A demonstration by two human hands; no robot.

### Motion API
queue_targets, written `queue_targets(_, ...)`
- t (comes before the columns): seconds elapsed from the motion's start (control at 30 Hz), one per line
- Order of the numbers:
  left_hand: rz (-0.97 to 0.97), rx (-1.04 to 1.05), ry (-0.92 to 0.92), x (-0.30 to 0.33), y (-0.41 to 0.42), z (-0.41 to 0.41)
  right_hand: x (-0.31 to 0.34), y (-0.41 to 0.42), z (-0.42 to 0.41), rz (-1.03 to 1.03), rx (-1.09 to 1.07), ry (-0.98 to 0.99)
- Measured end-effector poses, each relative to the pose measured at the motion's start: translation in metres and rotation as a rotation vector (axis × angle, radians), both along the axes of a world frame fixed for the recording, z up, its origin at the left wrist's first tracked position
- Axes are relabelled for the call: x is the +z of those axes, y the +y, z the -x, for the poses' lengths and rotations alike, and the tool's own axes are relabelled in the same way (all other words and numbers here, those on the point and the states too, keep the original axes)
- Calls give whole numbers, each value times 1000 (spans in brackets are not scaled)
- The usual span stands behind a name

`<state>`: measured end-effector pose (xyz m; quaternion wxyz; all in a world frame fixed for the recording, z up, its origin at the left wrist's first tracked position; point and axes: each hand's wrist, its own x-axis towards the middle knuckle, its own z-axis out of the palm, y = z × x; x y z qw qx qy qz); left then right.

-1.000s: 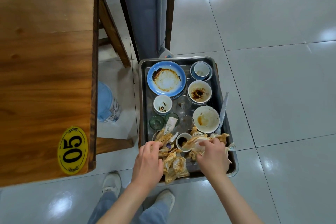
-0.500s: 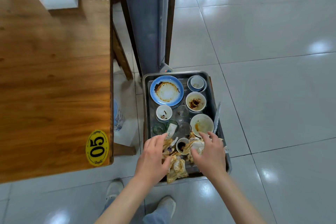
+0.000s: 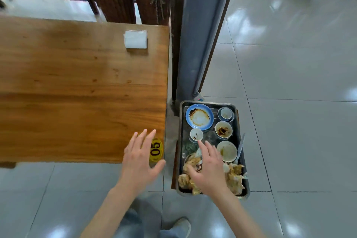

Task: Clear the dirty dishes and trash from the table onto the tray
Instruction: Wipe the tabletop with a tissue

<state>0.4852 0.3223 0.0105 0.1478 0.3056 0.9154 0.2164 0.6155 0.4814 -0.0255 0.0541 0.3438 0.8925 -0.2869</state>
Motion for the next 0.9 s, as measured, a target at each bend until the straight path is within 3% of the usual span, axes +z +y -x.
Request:
queue_targets(0.2, -10, 224, -28, 34, -66, 50, 24, -35, 60, -15, 142, 7)
queue_targets(0.37, 12, 261, -27, 35, -91, 103, 34, -54, 124, -32, 191, 10)
queue_targets(0.57, 22, 201, -20, 21, -89, 186, 37, -69, 209, -60, 158, -16)
queue_targets(0.9, 48, -96, 114, -2, -23, 361, 17, -50, 356, -84, -48, -22)
